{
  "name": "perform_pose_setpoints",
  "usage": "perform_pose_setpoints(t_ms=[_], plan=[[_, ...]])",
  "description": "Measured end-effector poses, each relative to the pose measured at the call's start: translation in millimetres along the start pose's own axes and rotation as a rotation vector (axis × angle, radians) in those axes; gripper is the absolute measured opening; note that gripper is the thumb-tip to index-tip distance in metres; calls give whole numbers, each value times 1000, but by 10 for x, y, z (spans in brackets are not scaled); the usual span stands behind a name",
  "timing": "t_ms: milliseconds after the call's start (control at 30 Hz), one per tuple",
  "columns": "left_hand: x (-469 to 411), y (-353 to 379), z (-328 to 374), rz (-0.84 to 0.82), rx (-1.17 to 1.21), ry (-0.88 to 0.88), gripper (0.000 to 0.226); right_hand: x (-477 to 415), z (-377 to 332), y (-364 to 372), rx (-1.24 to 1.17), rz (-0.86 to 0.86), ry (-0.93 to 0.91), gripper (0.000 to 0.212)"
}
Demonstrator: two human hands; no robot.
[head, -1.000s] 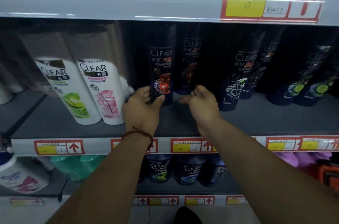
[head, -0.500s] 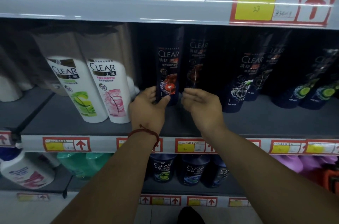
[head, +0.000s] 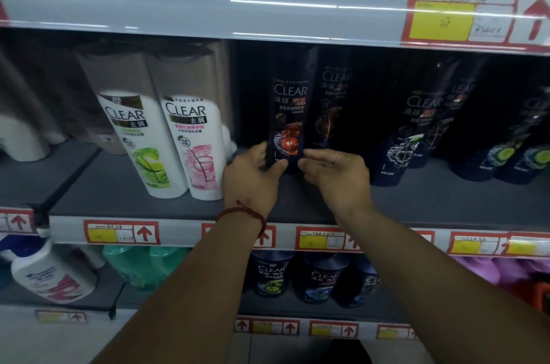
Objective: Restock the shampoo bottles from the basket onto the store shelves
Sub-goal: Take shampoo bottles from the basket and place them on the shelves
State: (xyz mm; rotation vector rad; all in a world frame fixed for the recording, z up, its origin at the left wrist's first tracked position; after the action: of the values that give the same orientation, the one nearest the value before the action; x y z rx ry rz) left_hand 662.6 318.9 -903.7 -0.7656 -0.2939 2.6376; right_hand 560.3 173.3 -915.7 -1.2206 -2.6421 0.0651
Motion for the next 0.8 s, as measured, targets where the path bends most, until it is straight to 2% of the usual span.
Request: perform_pose_setpoints(t_ms=[300, 500, 600, 667, 733, 800], plan=[[7, 17, 17, -32, -17, 14, 43, -56, 41, -12, 21, 13, -12, 17], [28, 42, 60, -119, -63, -3, 50, -32, 49, -7, -22, -41, 5, 24], [95, 11, 158, -155, -156, 34, 44, 53, -21, -67, 3, -41, -36, 33], [164, -83, 214, -89, -276, 64, 33, 151, -68, -164, 56, -29, -73, 34], [250, -140, 272, 4, -312, 80, 22, 257, -94, -332, 92, 0, -108, 32], [285, -51, 392, 5, -294, 109, 16, 348, -121, -583, 108, 53, -130, 23]])
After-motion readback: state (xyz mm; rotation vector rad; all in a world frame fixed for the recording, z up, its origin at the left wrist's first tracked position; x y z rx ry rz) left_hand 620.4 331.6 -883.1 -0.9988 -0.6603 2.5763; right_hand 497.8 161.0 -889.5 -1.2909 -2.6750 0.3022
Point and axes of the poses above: each hand's wrist, its own x-axis away from the middle knuckle, its own y-axis out of the palm, z = x × y, the point moved 8 cm from there along -x, towards the middle knuckle, and after that the axes turned 14 degrees about y, right-handed, at the moved point
